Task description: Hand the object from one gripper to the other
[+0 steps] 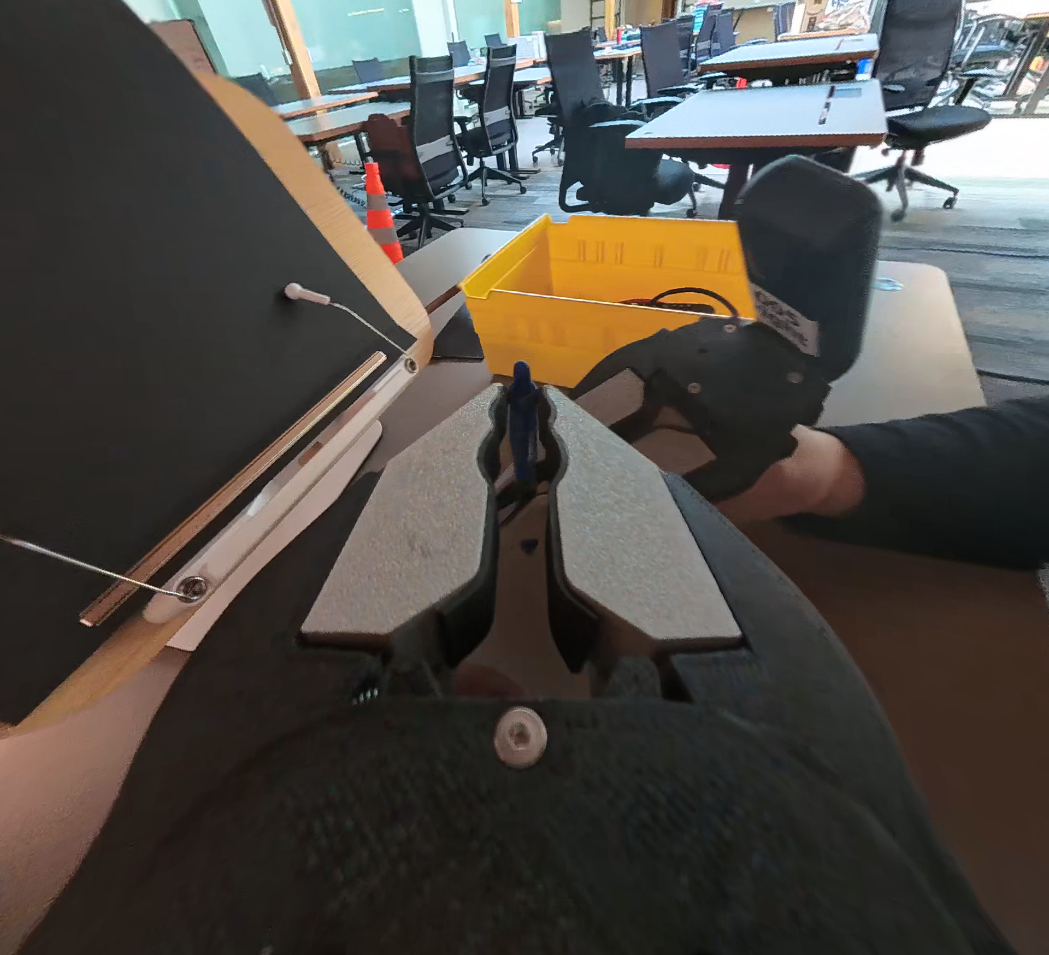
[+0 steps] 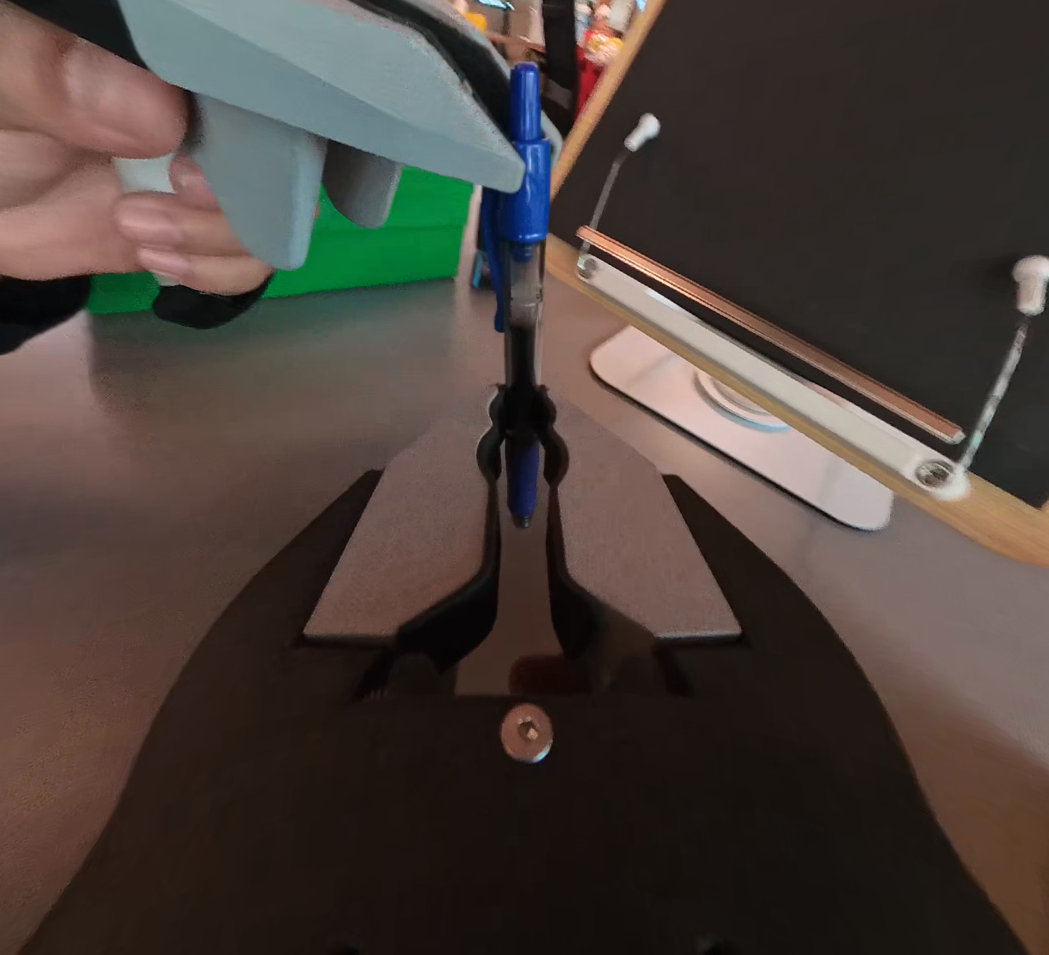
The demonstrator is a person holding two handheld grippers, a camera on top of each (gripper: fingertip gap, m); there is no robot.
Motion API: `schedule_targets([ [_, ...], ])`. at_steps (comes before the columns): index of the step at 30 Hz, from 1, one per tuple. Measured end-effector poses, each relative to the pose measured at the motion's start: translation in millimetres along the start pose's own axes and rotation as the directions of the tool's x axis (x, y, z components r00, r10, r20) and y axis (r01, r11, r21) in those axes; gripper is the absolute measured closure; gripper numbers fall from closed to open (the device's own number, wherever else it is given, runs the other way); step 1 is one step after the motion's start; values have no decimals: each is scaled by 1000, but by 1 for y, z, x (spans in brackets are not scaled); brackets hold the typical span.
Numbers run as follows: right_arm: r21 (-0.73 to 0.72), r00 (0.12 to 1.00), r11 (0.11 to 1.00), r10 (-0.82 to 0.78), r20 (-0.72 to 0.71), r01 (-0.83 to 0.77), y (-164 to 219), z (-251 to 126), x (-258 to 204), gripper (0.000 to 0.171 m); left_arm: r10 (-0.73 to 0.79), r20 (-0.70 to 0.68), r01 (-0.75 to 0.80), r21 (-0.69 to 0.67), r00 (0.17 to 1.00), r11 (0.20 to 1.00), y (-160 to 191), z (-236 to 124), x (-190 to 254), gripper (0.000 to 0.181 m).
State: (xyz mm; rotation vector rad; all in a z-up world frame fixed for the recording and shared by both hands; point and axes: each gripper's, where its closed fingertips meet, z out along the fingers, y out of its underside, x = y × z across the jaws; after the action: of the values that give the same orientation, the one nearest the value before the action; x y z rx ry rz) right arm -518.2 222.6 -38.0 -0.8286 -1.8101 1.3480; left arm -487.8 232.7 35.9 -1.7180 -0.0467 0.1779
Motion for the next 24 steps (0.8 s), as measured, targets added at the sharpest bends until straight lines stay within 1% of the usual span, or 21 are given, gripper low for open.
schedule_targets([
  [3,-33,998,997,69,-9,-69,9,2,10,165,-77,7,76,50,997,996,6,10,-14,174],
  [5,-37,992,991,127,-23,-128,13,1,18,164,-121,16,120,73,993,990,17,13,-21,172],
  [6,-28,987,987,155,-35,-156,13,0,23,164,-138,30,136,62,990,989,25,14,-25,168],
  [8,2,973,973,230,-10,-230,10,-3,28,164,-114,52,115,-22,992,993,44,14,-30,149],
  [10,41,950,949,312,32,-313,4,-6,31,164,-101,69,106,-72,992,992,60,14,-32,143],
  [12,80,922,919,381,74,-386,-1,-9,33,164,-107,8,107,-98,994,989,67,18,-18,142],
  [14,107,893,889,432,125,-446,-6,-11,32,164,-76,14,77,-122,997,989,73,24,-14,141],
  [18,110,851,858,468,237,-502,-12,-11,18,164,-12,20,14,-124,1000,992,81,34,-4,154],
  [20,103,855,864,459,239,-493,-10,-9,16,164,-13,-9,12,-112,1000,994,81,37,3,167],
  [21,98,862,871,449,235,-481,-9,-8,15,165,-13,-13,11,-109,1000,994,82,38,4,171],
  [24,84,882,890,424,206,-447,-4,-6,17,164,2,22,1,-137,1000,991,87,39,-3,173],
])
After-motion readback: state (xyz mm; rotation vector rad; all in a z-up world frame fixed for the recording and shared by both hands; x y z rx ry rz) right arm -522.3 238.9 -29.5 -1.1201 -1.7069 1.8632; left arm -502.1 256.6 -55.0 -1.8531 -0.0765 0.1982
